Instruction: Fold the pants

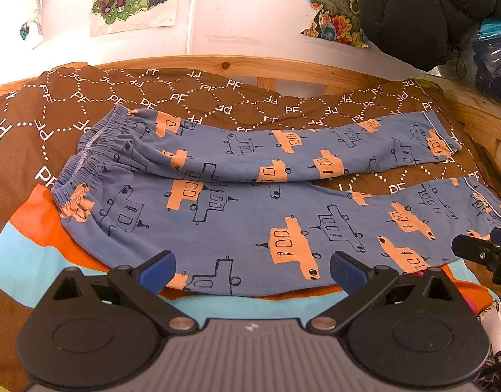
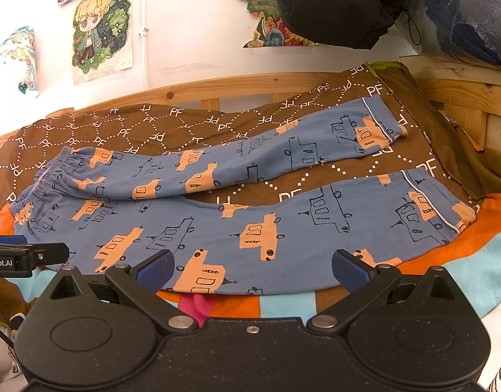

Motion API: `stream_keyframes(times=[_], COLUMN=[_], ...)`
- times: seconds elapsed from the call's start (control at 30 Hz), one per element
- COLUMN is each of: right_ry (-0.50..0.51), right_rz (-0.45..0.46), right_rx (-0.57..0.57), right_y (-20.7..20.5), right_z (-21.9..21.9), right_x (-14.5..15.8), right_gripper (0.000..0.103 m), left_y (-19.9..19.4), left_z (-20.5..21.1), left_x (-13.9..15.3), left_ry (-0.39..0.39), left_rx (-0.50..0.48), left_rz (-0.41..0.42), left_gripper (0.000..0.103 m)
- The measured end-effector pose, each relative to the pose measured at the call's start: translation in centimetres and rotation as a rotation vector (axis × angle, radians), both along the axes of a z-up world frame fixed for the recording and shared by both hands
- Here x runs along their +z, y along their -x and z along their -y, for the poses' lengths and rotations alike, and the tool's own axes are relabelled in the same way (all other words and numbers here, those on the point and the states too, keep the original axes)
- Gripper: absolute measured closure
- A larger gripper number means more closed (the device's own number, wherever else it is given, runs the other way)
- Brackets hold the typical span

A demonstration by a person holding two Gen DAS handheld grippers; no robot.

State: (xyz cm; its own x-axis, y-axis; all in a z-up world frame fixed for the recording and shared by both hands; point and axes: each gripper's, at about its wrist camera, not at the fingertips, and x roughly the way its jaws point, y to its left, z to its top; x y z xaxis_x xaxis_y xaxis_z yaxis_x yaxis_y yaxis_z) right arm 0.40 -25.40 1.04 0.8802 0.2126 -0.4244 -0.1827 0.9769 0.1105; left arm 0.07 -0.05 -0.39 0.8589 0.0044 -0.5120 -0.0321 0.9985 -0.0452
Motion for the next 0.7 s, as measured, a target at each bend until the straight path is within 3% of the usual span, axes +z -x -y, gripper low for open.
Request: stream_keyframes(times=[0.7], right_ry=[0.007], right_rz=[0.0], right_rx=[-0.006], right_y=[-0.17], right_z=[0.15], right_x=[-0.25], right_gripper=[0.001], left_y=[0.0], left_z=[-0.14], left_x=[-0.77], left_ry=[0.022], left_rx=[0.005], left_rz=[-0.022], left_gripper=[0.0])
